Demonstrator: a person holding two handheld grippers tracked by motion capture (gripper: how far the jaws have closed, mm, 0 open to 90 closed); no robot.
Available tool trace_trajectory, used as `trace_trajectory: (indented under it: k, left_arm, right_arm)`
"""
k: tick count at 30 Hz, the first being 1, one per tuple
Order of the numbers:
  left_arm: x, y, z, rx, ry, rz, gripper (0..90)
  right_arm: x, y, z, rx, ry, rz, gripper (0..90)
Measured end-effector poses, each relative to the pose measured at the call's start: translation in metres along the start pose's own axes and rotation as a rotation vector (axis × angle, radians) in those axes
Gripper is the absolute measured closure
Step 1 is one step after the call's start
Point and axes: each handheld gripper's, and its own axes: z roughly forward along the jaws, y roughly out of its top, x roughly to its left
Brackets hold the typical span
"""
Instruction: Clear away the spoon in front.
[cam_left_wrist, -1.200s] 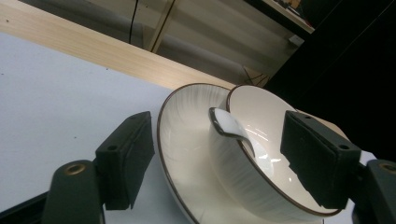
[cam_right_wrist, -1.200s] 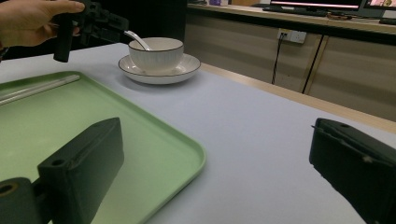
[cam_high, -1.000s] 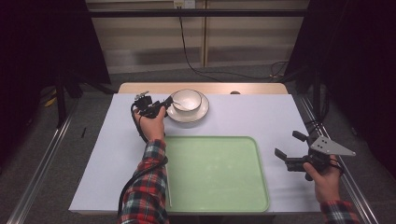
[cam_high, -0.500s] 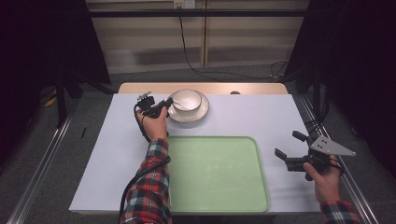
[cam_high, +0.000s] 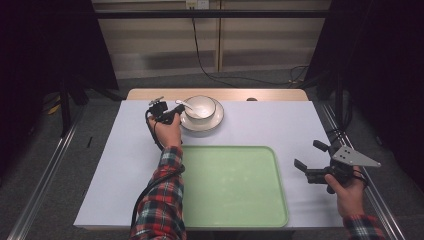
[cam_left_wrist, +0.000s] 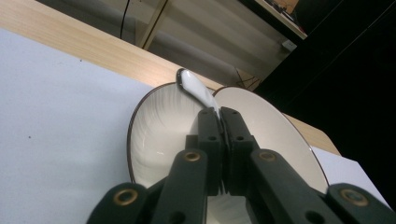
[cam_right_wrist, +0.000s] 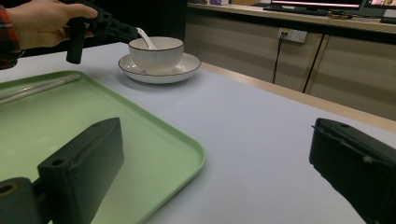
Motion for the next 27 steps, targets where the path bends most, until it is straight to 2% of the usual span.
trace_trajectory:
  k: [5, 7, 8, 9, 10, 11, 12, 13, 14, 16, 17, 18, 20, 22, 25, 27]
  left_arm:
    - [-0.003, 0.002, 0.001, 0.003, 0.004, 0.020, 90.0]
    - [-0.004, 0.002, 0.002, -0.006, 0.006, 0.014, 88.7]
    - [-0.004, 0.002, 0.001, -0.012, 0.011, 0.013, 81.2]
    - [-0.004, 0.002, 0.002, -0.022, 0.020, 0.014, 81.2]
    - [-0.003, 0.002, 0.001, -0.031, 0.031, -0.002, 75.0]
    - [-0.001, 0.002, 0.001, -0.026, 0.026, -0.005, 74.2]
    - [0.000, 0.002, 0.002, -0.030, 0.024, -0.024, 68.6]
    - [0.000, 0.002, 0.003, -0.044, 0.029, -0.031, 68.6]
    - [0.000, 0.002, 0.004, -0.045, 0.031, -0.020, 66.5]
    - [0.000, 0.003, 0.007, -0.032, 0.013, -0.036, 66.1]
    - [-0.001, 0.004, 0.010, -0.036, 0.023, -0.035, 62.8]
    - [-0.001, 0.005, 0.011, -0.038, 0.029, -0.029, 62.8]
    - [-0.002, 0.006, 0.017, -0.026, 0.029, -0.043, 62.0]
    - [-0.002, 0.007, 0.019, -0.028, 0.051, -0.035, 55.3]
    - [-0.001, 0.008, 0.023, -0.027, 0.050, -0.043, 51.0]
    - [0.000, 0.008, 0.027, -0.024, 0.052, -0.038, 52.6]
  right_arm:
    - [0.000, 0.000, 0.000, 0.002, 0.000, -0.001, 2.3]
    - [0.000, 0.000, 0.000, 0.000, 0.003, 0.000, 2.3]
    - [0.000, 0.000, 0.000, -0.002, 0.005, 0.003, 2.3]
    - [0.000, 0.000, 0.000, -0.002, 0.005, 0.003, 2.3]
    - [0.000, 0.000, 0.000, 0.002, 0.003, 0.002, 2.3]
    - [0.000, 0.000, 0.000, 0.002, 0.002, 0.000, 2.3]
    - [0.000, 0.000, 0.000, 0.001, 0.003, 0.001, 2.3]
    - [0.000, 0.000, 0.000, 0.001, 0.003, 0.001, 2.3]
    - [0.000, 0.000, -0.001, 0.000, 0.003, 0.000, 2.3]
    - [0.000, 0.000, 0.000, 0.002, 0.003, 0.000, 2.3]
    - [0.000, 0.000, 0.000, 0.002, 0.001, 0.001, 2.3]
    - [0.000, 0.000, 0.000, 0.002, 0.001, 0.001, 2.3]
    - [-0.001, 0.000, -0.001, 0.002, 0.001, 0.002, 2.3]
    - [-0.001, -0.001, -0.001, 0.004, 0.000, 0.006, 2.3]
    - [-0.001, -0.001, -0.001, 0.004, 0.003, 0.006, 2.3]
    - [-0.001, -0.001, -0.001, 0.004, -0.002, 0.007, 2.3]
